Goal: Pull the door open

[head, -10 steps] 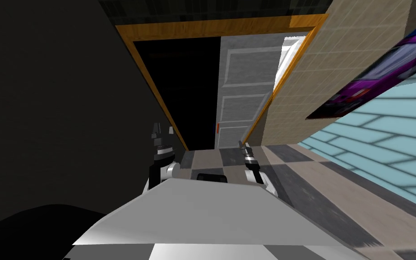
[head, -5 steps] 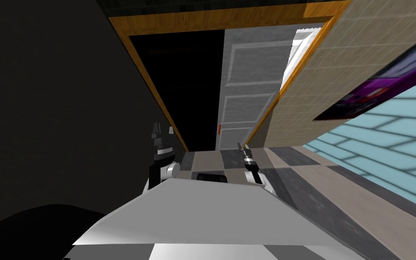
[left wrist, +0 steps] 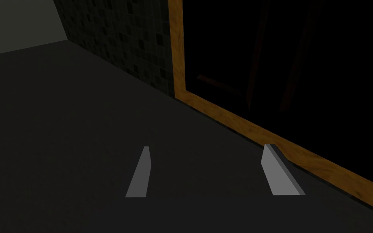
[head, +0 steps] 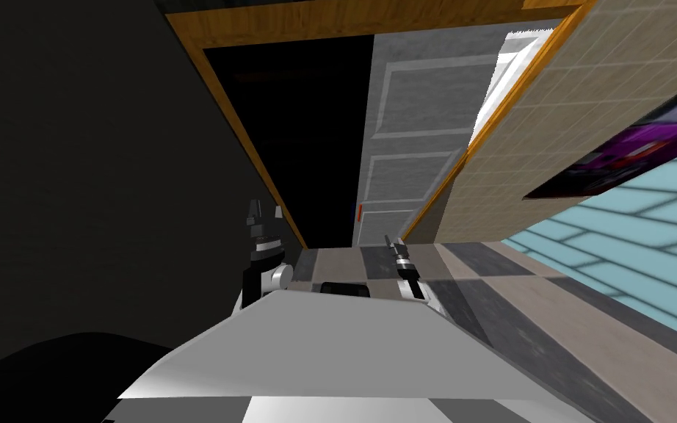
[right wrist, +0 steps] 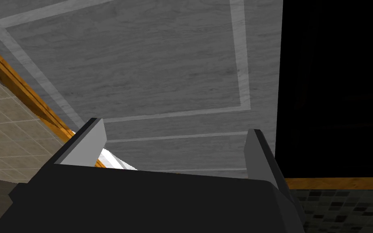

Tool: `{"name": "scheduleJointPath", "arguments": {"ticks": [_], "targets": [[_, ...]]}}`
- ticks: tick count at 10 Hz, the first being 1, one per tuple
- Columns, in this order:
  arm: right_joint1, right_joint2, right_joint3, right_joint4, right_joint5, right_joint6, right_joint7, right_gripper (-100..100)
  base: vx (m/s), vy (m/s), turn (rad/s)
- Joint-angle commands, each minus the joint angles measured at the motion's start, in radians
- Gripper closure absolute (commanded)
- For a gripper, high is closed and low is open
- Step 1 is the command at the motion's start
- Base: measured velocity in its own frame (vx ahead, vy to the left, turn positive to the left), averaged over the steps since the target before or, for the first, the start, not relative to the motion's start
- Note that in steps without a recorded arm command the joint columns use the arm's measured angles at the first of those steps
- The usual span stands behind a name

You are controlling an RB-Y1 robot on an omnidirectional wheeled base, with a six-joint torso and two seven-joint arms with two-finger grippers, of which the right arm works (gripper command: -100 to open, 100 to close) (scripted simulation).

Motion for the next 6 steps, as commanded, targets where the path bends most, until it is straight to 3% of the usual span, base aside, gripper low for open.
{"name": "scheduleJointPath", "arguments": {"ticks": [1,6], "targets": [[-0.01,0.001,-0.009,0.039,0.013,-0.012,0.029,-100,0.106,0.023,0.027],[-0.045,0.007,-0.034,0.146,0.05,-0.035,0.106,-100,0.101,0.022,0.024]]}}
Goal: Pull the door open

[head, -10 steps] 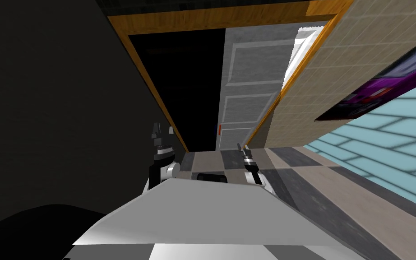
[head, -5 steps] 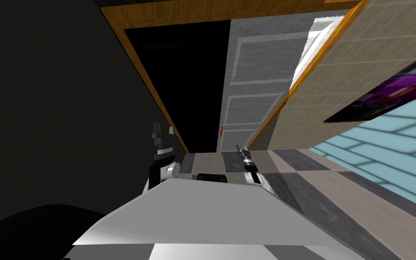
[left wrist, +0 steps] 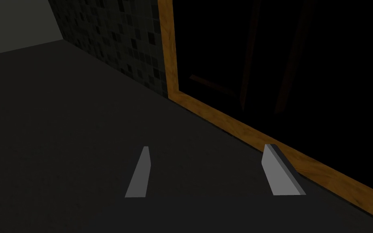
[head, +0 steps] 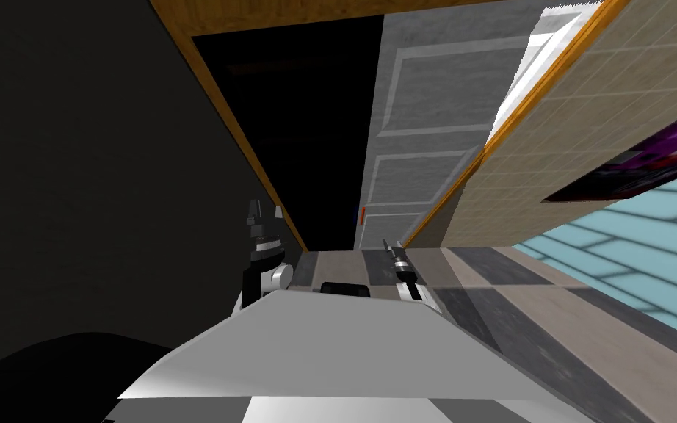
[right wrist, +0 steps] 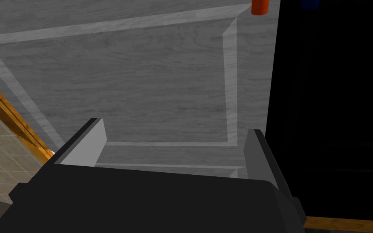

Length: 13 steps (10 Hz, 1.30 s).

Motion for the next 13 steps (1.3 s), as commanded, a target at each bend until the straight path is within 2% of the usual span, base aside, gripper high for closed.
{"name": "scheduleJointPath", "arguments": {"ticks": [1,8,10,12,13], "targets": [[-0.013,0.002,-0.008,0.033,0.012,-0.005,0.025,-100,0.108,0.042,0.024],[-0.056,0.013,-0.037,0.16,0.058,-0.033,0.118,-100,0.099,0.023,0.024],[-0.077,0.02,-0.049,0.216,0.078,-0.046,0.16,-100,0.143,0.029,0.04],[-0.088,0.024,-0.055,0.243,0.088,-0.052,0.18,-100,0.147,0.024,0.023],[-0.1,0.029,-0.061,0.271,0.098,-0.058,0.201,-100,0.145,0.028,0.039]]}}
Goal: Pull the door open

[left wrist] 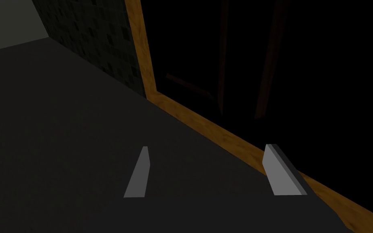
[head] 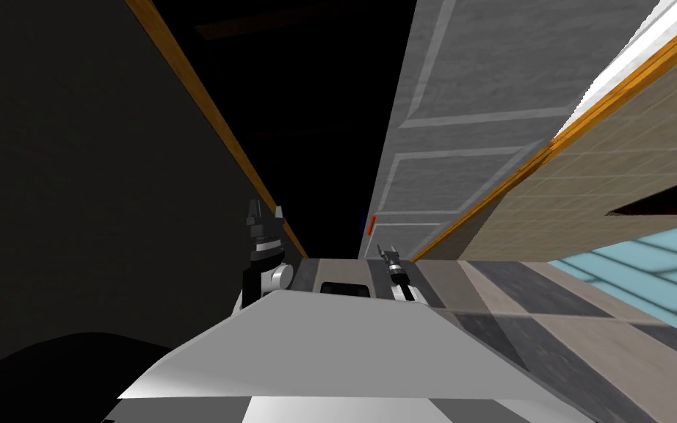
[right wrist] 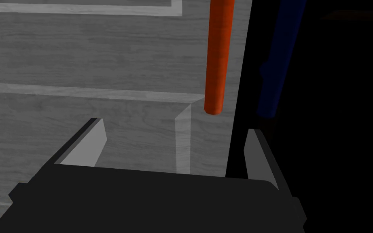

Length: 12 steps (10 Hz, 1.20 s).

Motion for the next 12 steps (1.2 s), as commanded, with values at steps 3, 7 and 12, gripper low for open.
{"name": "scheduleJointPath", "arguments": {"ticks": [3,7,12], "targets": [[-0.03,0.015,-0.01,0.055,0.025,-0.012,0.048,-100,0.173,0.041,0.051],[0.017,-0.017,-0.027,0.055,0.009,-0.004,0.041,-100,-0.088,-0.021,-0.067],[0.075,-0.074,-0.06,0.081,-0.023,0.005,0.044,-100,-0.16,-0.036,-0.095]]}}
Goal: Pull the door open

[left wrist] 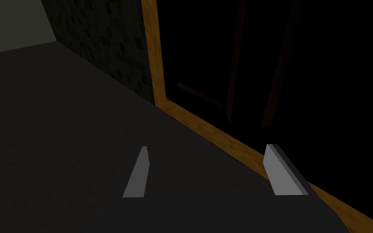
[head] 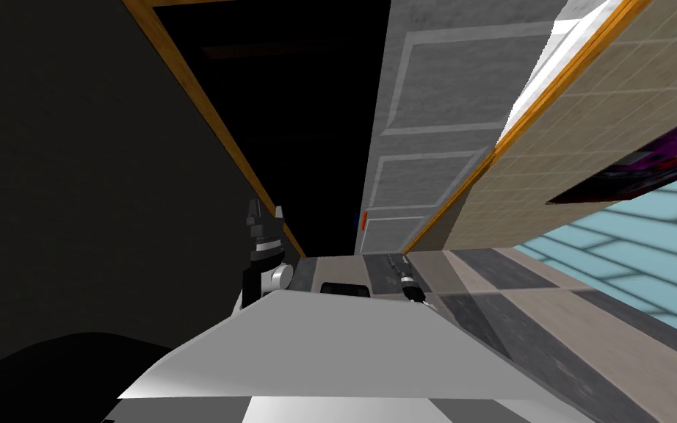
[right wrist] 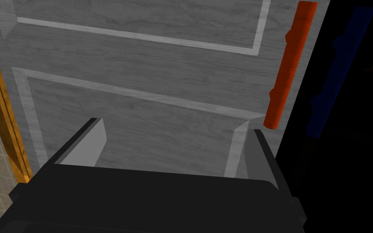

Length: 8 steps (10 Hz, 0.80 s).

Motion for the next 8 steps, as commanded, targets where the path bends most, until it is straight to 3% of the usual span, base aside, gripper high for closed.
{"name": "scheduleJointPath", "arguments": {"ticks": [1,2,4,5,7,8], "targets": [[0.029,-0.01,-0.004,-0.018,-0.007,0.012,-0.006,-100,-0.079,-0.019,-0.053],[0.039,-0.02,-0.01,-0.013,-0.013,0.014,-0.006,-100,-0.081,-0.013,-0.076],[0.076,-0.061,-0.031,0.006,-0.042,0.02,-0.002,-100,-0.153,-0.028,-0.104],[0.076,-0.061,-0.031,0.006,-0.042,0.02,-0.002,-100,-0.107,-0.012,-0.078],[0.107,-0.101,-0.047,0.025,-0.075,0.026,0.002,-100,-0.066,-0.004,-0.076],[0.11,-0.107,-0.048,0.029,-0.083,0.027,0.004,-100,-0.019,0.012,-0.031]]}}
